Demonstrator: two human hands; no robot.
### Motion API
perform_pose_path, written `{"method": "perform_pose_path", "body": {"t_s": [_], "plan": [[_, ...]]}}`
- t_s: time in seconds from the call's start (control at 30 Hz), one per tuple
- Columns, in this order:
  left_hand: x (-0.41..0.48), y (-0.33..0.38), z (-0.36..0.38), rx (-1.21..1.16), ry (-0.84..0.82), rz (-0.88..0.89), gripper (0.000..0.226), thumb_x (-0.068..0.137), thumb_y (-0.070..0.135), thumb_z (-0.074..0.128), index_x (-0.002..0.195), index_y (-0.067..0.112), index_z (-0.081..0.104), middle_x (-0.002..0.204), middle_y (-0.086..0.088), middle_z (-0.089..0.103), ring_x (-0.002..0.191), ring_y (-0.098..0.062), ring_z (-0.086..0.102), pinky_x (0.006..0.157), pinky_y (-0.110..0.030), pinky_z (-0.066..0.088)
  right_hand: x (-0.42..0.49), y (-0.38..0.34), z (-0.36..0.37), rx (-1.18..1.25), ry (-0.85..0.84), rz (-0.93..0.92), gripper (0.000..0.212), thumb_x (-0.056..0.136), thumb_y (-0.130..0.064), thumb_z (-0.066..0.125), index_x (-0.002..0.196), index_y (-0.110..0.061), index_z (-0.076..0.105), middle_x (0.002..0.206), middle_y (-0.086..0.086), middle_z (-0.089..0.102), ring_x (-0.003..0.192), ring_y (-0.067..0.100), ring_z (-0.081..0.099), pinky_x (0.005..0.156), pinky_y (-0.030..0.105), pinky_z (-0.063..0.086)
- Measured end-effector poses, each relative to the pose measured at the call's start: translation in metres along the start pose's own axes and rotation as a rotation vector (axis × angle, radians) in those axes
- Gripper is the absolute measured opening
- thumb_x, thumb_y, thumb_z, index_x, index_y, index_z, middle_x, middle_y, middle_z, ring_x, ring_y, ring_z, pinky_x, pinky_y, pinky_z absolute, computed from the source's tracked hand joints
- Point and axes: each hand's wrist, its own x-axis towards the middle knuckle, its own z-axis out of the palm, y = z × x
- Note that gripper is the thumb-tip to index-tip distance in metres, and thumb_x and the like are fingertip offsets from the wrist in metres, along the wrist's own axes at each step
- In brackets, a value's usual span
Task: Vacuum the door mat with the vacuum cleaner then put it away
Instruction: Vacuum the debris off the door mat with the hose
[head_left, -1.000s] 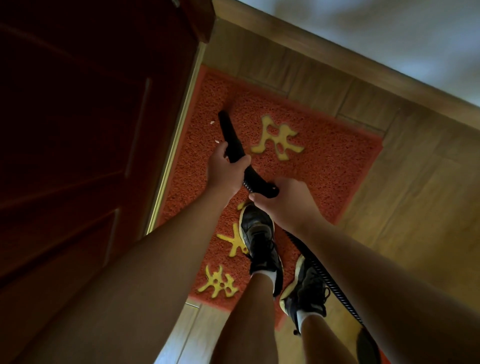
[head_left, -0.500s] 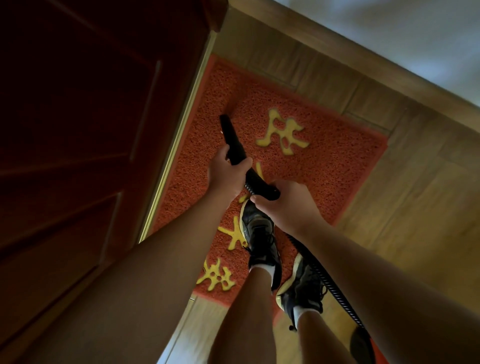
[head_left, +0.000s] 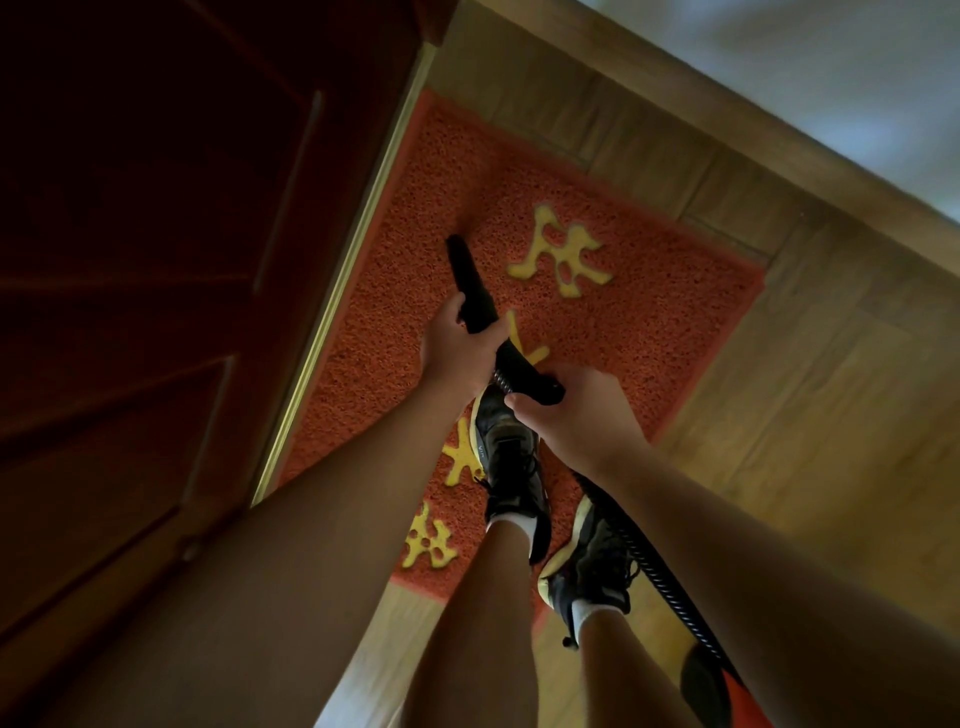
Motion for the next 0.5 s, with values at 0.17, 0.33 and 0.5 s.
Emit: {"method": "perform_pose_path", "body": {"t_s": [0.17, 0.33, 0.5], "plan": [[-0.005, -0.007, -0.003, -0.006, 0.007, -0.001, 0.055, 0.092, 0.026, 0.073, 0.142, 0.015, 0.054, 0.122, 0.003, 0.059, 0.111, -0.017, 0.06, 0.088, -0.031, 0.048, -0.006, -0.001, 0.005, -0.006, -0.005, 0.005, 0.037, 0.089, -0.036, 0.069, 0.063, -0.02, 0.048, 0.052, -0.003, 0.048, 0.04, 0.01, 0.038, 0.039, 0.019, 0.026], [-0.009, -0.017, -0.006, 0.007, 0.004, -0.001, 0.057, 0.089, 0.031, 0.074, 0.141, 0.016, 0.055, 0.13, -0.002, 0.062, 0.114, -0.02, 0.062, 0.092, -0.037, 0.054, -0.012, -0.001, 0.01, -0.001, -0.019, 0.012, 0.038, 0.089, -0.035, 0.07, 0.063, -0.022, 0.046, 0.053, -0.004, 0.049, 0.041, 0.01, 0.04, 0.038, 0.017, 0.026], [-0.017, -0.026, -0.011, 0.021, 0.009, -0.023, 0.059, 0.09, 0.035, 0.074, 0.142, 0.017, 0.054, 0.132, -0.002, 0.062, 0.114, -0.022, 0.063, 0.096, -0.042, 0.054, -0.021, -0.003, 0.016, 0.007, -0.043, -0.012, 0.041, 0.092, -0.034, 0.067, 0.059, -0.024, 0.045, 0.05, -0.006, 0.048, 0.04, 0.008, 0.04, 0.04, 0.019, 0.027]]}}
